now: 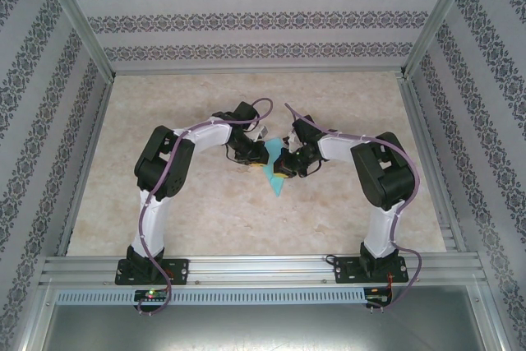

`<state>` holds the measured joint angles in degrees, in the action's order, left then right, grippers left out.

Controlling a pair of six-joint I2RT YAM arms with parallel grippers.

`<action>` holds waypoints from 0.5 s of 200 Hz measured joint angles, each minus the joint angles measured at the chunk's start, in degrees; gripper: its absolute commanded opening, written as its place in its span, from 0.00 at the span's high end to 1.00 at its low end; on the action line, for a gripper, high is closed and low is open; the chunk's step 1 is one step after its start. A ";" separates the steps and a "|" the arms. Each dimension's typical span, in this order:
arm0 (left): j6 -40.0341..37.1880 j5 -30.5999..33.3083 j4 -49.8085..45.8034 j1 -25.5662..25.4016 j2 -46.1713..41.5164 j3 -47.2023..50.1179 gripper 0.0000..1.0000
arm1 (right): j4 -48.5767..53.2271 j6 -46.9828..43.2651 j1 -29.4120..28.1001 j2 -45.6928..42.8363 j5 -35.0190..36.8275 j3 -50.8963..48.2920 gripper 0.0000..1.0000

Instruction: Fold a paper plane with a square sheet of paper (pick it up from the middle)

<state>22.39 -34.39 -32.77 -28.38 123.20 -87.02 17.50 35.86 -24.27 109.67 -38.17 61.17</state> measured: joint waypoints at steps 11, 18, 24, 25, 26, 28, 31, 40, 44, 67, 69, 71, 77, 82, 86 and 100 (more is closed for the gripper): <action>-0.02 0.00 0.00 0.00 0.00 0.00 0.79 | 0.24 0.02 0.00 0.11 0.26 0.24 0.95; -0.11 0.00 0.00 0.00 0.00 0.00 0.79 | 0.39 0.02 -0.02 0.22 0.44 0.42 0.95; -0.13 0.00 0.00 0.00 0.00 0.00 0.79 | 0.63 0.02 -0.17 0.35 0.61 0.72 0.95; -0.13 0.00 0.00 0.00 0.00 0.00 0.79 | 0.63 0.02 -0.17 0.35 0.63 0.74 0.95; -0.15 0.00 0.00 0.00 0.00 0.00 0.79 | 0.66 0.02 -0.17 0.37 0.70 0.76 0.95; -0.15 0.00 0.00 0.00 0.00 0.00 0.79 | 0.68 0.02 -0.20 0.39 0.76 0.85 0.95; -0.15 0.00 0.00 0.00 0.00 0.00 0.79 | 0.74 0.02 -0.26 0.44 0.87 0.98 0.95; -0.17 -0.02 0.00 0.00 0.00 0.00 0.79 | 0.83 0.02 -0.39 0.57 0.98 1.25 0.95; -0.17 -0.02 0.00 0.00 0.00 0.00 0.79 | 0.96 0.02 -0.39 0.63 1.11 1.40 0.95; -0.17 -0.02 0.00 0.00 0.00 0.00 0.79 | 1.18 0.02 -0.74 0.90 1.51 1.90 0.95; -0.17 -0.02 0.00 0.00 0.00 0.00 0.79 | 1.18 0.02 -0.74 0.92 1.51 1.90 0.95; -0.17 -0.02 0.00 0.00 0.00 0.00 0.79 | 1.18 0.02 -0.74 0.94 1.55 1.90 0.95; -0.17 -0.02 0.00 0.00 0.00 0.00 0.79 | 1.20 0.02 -0.74 1.05 1.55 1.95 0.95; -0.17 -0.02 0.00 0.00 0.00 0.00 0.79 | 1.20 0.02 -0.74 1.18 1.57 1.99 0.95; -0.20 -0.02 0.00 0.00 0.00 0.00 0.79 | 1.20 0.00 -0.74 1.29 1.57 2.01 0.95; -0.33 -0.02 0.00 0.00 0.00 0.00 0.79 | 1.51 0.00 -0.74 1.44 1.66 2.25 0.95</action>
<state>22.06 -34.41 -32.77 -28.38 123.20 -87.02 19.00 35.86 -25.02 111.11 -36.51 63.42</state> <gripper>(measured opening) 0.207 0.055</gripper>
